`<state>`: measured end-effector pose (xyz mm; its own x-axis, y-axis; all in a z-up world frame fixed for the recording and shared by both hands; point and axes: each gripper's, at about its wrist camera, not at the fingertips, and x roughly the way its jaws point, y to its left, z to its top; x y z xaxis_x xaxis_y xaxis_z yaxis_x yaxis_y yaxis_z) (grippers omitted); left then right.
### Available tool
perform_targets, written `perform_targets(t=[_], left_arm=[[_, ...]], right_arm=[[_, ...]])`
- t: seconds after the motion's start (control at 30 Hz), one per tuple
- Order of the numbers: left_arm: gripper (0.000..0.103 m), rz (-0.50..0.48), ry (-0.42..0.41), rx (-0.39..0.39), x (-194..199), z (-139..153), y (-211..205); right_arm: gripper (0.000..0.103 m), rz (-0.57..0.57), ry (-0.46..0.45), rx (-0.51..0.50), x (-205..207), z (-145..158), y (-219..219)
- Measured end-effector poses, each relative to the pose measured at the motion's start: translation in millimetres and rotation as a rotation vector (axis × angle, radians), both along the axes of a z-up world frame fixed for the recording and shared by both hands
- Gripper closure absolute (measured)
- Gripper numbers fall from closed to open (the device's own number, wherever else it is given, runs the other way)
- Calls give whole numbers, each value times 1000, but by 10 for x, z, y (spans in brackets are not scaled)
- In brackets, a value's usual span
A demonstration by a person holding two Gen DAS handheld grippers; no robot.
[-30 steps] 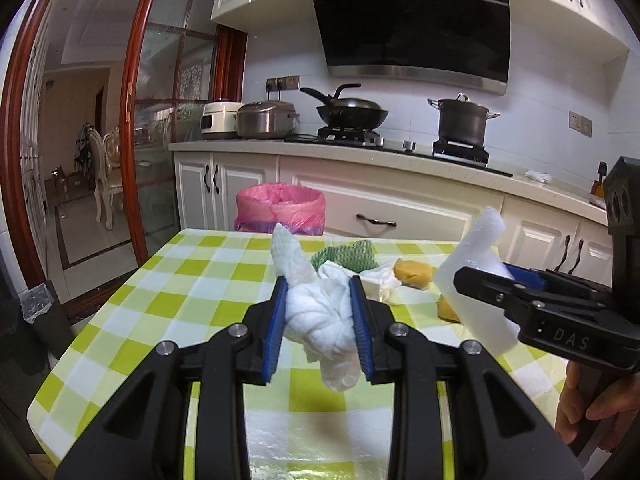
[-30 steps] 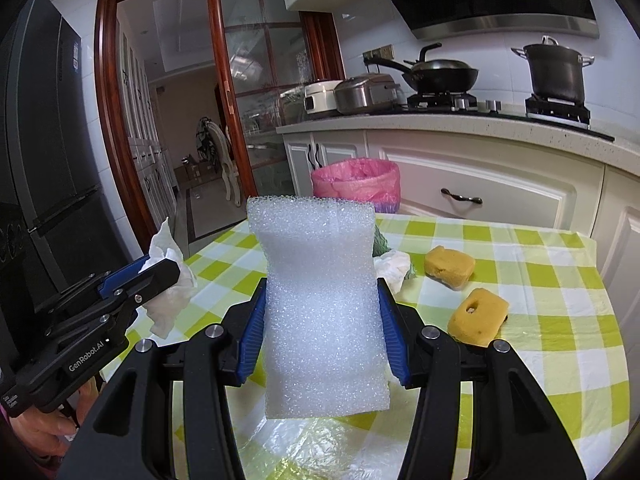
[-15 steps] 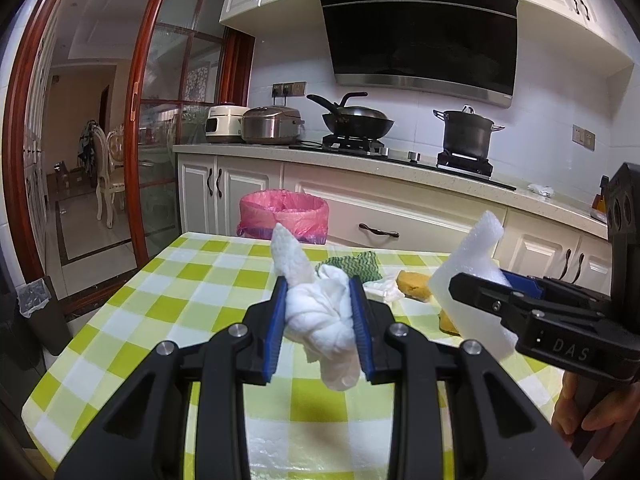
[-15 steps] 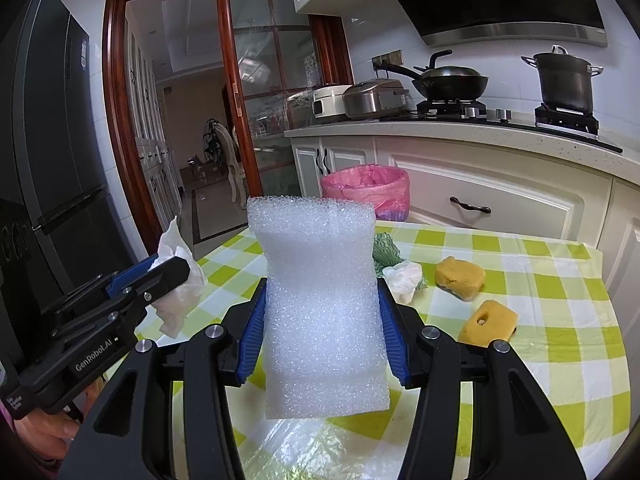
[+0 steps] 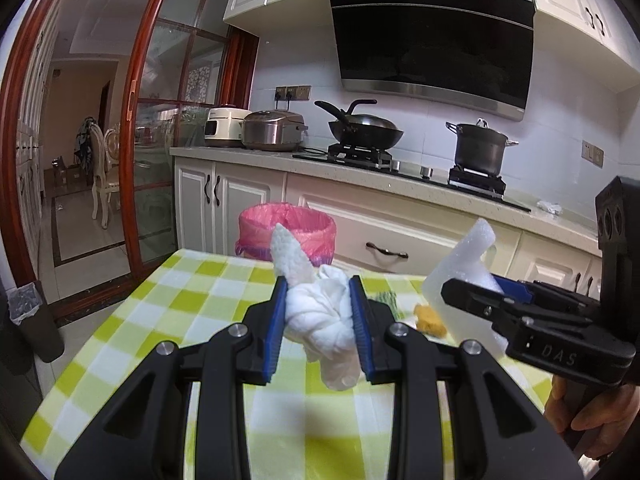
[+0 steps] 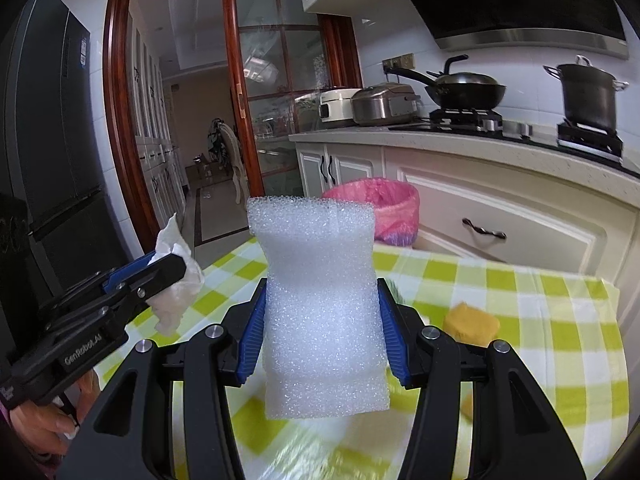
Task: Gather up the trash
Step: 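Carry the foam sheet and tissue over the pink-lined bin and open both tools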
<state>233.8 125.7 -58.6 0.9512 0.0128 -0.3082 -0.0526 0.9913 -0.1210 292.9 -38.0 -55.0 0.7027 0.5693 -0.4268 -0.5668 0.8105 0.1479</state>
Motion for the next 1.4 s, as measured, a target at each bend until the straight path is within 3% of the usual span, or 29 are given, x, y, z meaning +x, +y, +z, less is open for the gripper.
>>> perform_targets(t=[0.2,0.4,0.6,0.77,0.93,1.03,1.17,1.33,1.4], left_arm=[[73,-19,-7,-4,629,151,247],[73,-47,38,6,1575,146,513],[73,-61,58,-39,2709,130,881],[73,-81,79,-78,3542,63,1145],[72,-55,113,-86,4199,-154,1406],[71,-42,139,-73,4456,-334,1476],[62,-23,144,-96,4621,-515,1566],[56,-5,153,-120,4578,-612,1622],[56,-6,156,-91,4505,-581,1596]], right_arm=[[53,18,-6,0,659,98,122],[53,43,-2,-46,1533,120,329],[53,68,19,-67,2576,118,619],[53,101,86,-19,3487,9,814],[53,109,130,-1,4146,-199,958],[53,110,144,-13,4411,-367,1065],[50,123,150,-46,4577,-558,1190],[35,113,160,-32,4648,-662,1182],[35,105,158,-31,4617,-642,1151]])
